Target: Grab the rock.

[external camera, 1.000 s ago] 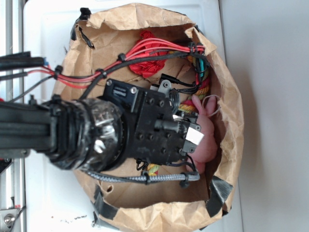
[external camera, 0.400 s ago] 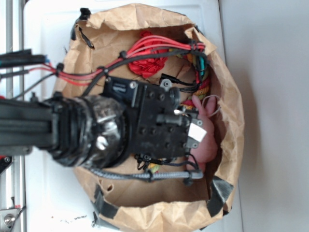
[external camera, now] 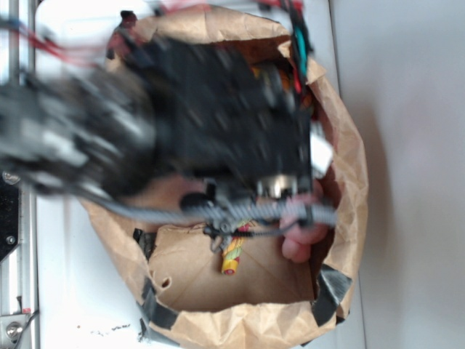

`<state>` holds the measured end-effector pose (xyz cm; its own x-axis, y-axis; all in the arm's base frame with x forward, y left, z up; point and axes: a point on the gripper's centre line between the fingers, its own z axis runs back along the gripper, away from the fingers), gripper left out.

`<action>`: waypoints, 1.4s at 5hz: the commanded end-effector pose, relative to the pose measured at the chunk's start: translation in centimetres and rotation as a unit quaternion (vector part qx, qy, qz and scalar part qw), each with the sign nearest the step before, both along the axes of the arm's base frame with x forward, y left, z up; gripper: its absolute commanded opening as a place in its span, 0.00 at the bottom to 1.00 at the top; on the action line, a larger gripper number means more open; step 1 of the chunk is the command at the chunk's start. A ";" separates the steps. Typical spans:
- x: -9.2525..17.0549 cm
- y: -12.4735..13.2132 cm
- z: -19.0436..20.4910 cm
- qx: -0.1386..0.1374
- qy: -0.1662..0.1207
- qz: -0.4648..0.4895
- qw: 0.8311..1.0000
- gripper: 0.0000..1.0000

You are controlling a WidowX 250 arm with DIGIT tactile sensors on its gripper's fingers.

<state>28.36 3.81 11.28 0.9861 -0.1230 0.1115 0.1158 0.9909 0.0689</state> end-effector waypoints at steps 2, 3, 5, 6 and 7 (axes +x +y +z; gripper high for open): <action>-2.9 1.8 8.1 -0.064 -0.058 0.006 0.996 0.00; -2.8 1.6 7.2 -0.049 -0.054 -0.004 0.997 0.89; -2.2 0.5 4.4 -0.035 -0.061 -0.029 0.997 1.00; -1.5 -0.4 2.4 -0.024 -0.072 -0.038 0.996 1.00; -0.5 -1.0 0.3 -0.013 -0.066 -0.045 0.997 1.00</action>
